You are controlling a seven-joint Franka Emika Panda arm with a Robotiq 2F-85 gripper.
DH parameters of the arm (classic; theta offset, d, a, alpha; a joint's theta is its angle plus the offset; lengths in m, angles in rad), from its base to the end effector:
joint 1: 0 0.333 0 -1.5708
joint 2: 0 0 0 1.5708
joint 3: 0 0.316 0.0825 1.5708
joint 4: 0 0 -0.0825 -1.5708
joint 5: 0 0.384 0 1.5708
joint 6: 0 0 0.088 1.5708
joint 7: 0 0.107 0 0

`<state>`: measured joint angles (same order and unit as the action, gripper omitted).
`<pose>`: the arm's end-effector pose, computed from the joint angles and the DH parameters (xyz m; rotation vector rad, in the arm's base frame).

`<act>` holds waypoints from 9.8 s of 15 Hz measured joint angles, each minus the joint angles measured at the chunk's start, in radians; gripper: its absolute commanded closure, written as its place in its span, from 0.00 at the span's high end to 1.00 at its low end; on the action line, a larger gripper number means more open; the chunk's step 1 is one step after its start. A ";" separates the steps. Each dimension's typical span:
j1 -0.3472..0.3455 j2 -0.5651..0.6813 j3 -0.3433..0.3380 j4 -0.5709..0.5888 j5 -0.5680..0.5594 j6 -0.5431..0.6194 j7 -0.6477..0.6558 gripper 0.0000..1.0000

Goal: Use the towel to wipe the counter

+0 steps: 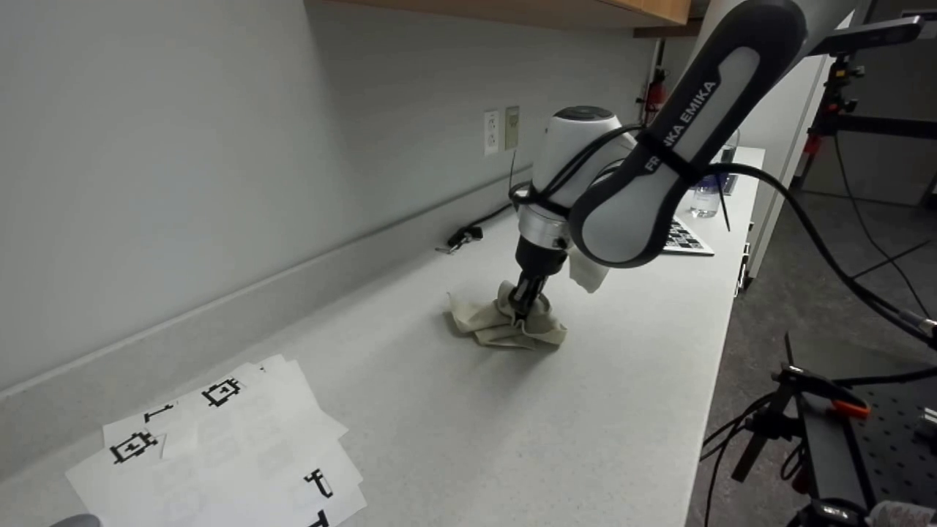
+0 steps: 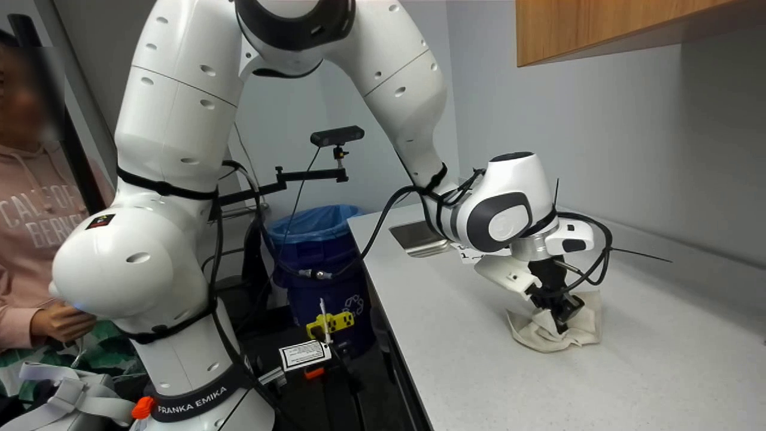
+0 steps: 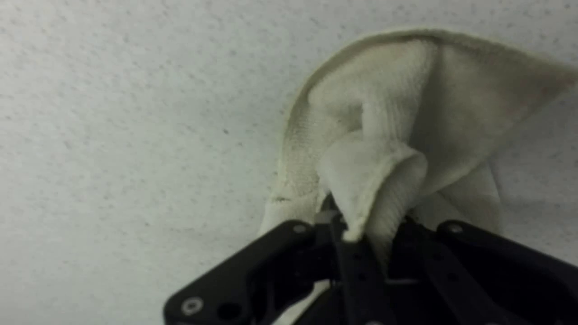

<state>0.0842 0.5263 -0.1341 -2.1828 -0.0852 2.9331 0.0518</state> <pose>0.5755 -0.0240 0.1681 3.0307 0.0081 0.3439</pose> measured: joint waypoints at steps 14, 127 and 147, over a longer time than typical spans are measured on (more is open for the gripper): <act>0.038 -0.028 0.034 -0.065 -0.001 0.045 0.054 0.02; -0.093 -0.447 0.334 -0.214 0.305 -0.256 -0.131 1.00; -0.049 -0.717 0.276 -0.286 0.231 -0.543 -0.130 1.00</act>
<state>0.0352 -0.1909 0.1421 -2.4689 0.1457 2.3900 -0.0780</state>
